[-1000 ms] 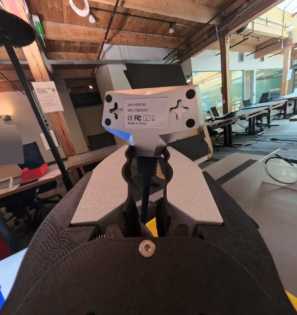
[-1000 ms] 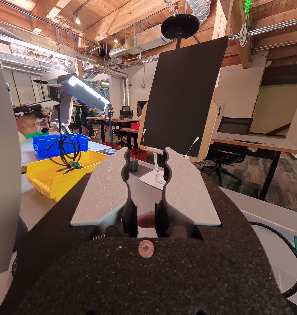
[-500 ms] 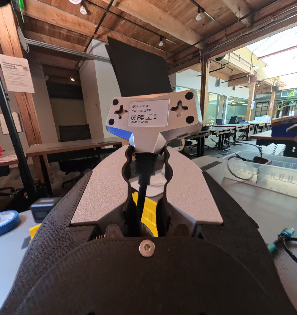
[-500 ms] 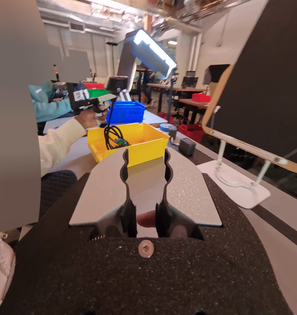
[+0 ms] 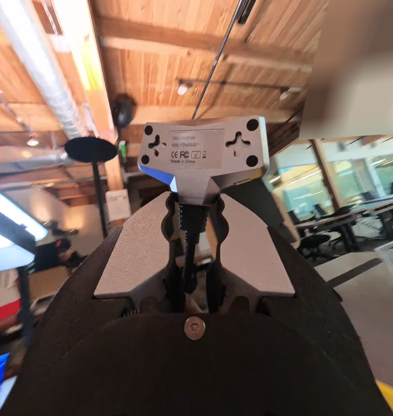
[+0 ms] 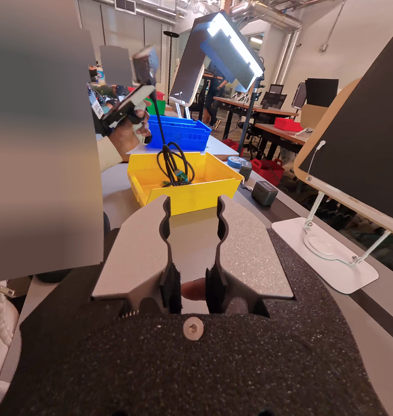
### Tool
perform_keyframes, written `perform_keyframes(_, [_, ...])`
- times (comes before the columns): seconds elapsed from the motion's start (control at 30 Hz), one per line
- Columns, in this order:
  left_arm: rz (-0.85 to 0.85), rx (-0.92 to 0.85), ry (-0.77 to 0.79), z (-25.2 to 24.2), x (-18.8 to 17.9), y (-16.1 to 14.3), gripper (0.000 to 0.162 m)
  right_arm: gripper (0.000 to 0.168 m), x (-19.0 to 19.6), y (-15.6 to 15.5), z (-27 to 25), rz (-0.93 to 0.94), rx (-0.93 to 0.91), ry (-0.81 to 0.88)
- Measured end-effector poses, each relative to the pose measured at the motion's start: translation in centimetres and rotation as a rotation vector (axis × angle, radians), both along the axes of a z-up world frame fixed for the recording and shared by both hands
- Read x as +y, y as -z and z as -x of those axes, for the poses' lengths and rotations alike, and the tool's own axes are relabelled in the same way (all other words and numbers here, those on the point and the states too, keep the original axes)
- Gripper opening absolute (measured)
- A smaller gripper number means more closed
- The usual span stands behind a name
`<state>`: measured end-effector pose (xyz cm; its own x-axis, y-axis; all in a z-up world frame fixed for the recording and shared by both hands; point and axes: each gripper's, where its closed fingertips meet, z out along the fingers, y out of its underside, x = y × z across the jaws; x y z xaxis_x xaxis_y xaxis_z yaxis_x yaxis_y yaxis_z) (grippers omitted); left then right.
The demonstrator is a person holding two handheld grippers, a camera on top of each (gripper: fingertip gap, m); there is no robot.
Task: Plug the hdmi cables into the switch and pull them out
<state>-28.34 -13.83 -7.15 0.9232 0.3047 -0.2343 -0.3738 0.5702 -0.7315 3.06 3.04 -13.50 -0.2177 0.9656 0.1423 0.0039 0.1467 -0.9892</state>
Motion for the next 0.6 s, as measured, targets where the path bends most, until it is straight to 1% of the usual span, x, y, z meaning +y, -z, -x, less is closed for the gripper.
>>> perform_keyframes(0.07, [-0.037, 0.031, 0.124, -1.9, 0.0, -1.4, 0.035, 0.038, 0.3, -0.4, -0.3, -0.004, 0.017, 0.011])
perform_keyframes(0.1, [0.009, -0.005, 0.117, -1.4, 0.7, -1.1, 0.035, 0.038, 0.4, -0.4, -0.4, -0.003, 0.020, 0.015])
perform_keyframes(0.2, [0.305, -0.212, 0.009, 2.4, 4.0, 2.9, 0.035, 0.038, 0.6, -0.3, -0.7, 0.009, 0.023, 0.022])
perform_keyframes(0.27, [0.474, -0.357, 0.014, 4.1, 5.6, 5.3, 0.035, 0.038, 0.7, -0.1, -0.8, 0.017, 0.019, 0.021])
perform_keyframes(0.33, [0.712, -0.456, 0.043, 5.2, 7.2, 8.4, 0.036, 0.038, 0.7, 0.1, -0.9, 0.015, 0.012, 0.026])
perform_keyframes(0.4, [0.992, -0.497, 0.020, 6.4, 8.1, 12.3, 0.036, 0.038, 0.7, 0.1, -1.1, 0.008, 0.013, 0.034])
perform_keyframes(0.5, [1.304, -0.483, -0.038, 7.3, 8.5, 17.1, 0.037, 0.038, 1.0, 0.0, -1.6, 0.010, 0.023, 0.053])
perform_keyframes(0.53, [1.374, -0.488, -0.042, 7.3, 8.6, 18.3, 0.036, 0.038, 1.1, 0.0, -1.7, 0.015, 0.025, 0.058])
perform_keyframes(0.6, [1.436, -0.502, -0.043, 7.3, 9.0, 19.6, 0.037, 0.038, 1.5, 0.1, -1.9, 0.026, 0.027, 0.068])
